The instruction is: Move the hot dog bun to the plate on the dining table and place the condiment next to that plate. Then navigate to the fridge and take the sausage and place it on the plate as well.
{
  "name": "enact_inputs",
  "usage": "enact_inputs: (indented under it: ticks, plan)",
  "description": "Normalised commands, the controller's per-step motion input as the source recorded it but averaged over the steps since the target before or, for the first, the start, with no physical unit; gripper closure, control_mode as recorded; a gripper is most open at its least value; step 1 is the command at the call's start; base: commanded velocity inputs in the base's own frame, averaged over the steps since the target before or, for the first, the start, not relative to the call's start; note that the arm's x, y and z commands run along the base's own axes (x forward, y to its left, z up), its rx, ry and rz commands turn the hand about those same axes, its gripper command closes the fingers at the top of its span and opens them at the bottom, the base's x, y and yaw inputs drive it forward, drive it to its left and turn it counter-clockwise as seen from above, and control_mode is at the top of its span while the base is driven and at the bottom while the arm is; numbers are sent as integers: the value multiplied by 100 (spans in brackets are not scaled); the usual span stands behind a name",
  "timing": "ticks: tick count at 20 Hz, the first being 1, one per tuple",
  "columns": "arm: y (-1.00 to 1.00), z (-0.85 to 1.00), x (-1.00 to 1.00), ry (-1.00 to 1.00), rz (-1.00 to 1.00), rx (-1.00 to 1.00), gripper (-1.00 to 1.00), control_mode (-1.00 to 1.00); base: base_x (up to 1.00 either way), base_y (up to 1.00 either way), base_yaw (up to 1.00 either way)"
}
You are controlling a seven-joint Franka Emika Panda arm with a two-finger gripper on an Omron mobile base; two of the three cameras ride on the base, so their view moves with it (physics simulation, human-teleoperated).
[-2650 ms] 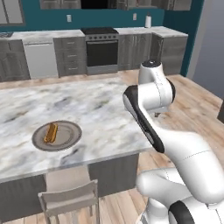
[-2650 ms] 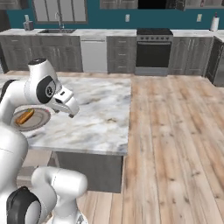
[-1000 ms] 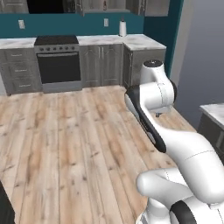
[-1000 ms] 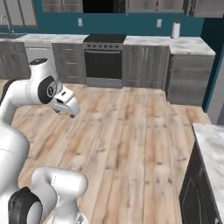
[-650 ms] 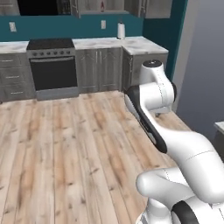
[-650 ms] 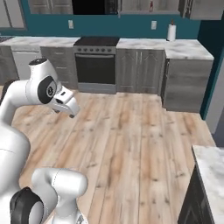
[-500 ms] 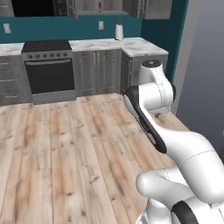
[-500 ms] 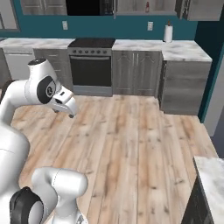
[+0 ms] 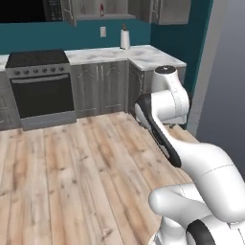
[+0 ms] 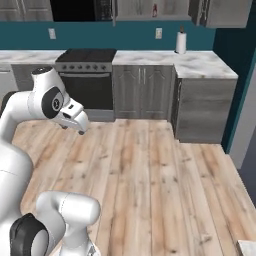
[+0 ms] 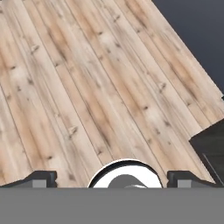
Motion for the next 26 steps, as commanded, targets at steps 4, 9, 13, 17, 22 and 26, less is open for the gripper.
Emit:
enact_inputs:
  ticks: [4, 9, 13, 17, 22, 26]
  plan:
    - [0, 0, 0, 0, 0, 0, -100, 100, 100, 34, -14]
    - [0, 0, 0, 0, 0, 0, -100, 100, 100, 36, -12]
    - [0, 0, 0, 0, 0, 0, -100, 100, 100, 34, -10]
    - [0, 0, 0, 0, 0, 0, -100, 100, 100, 30, -9]
    - [0, 0, 0, 0, 0, 0, -100, 100, 100, 25, -8]
    - [0, 0, 0, 0, 0, 0, -100, 100, 100, 19, -7]
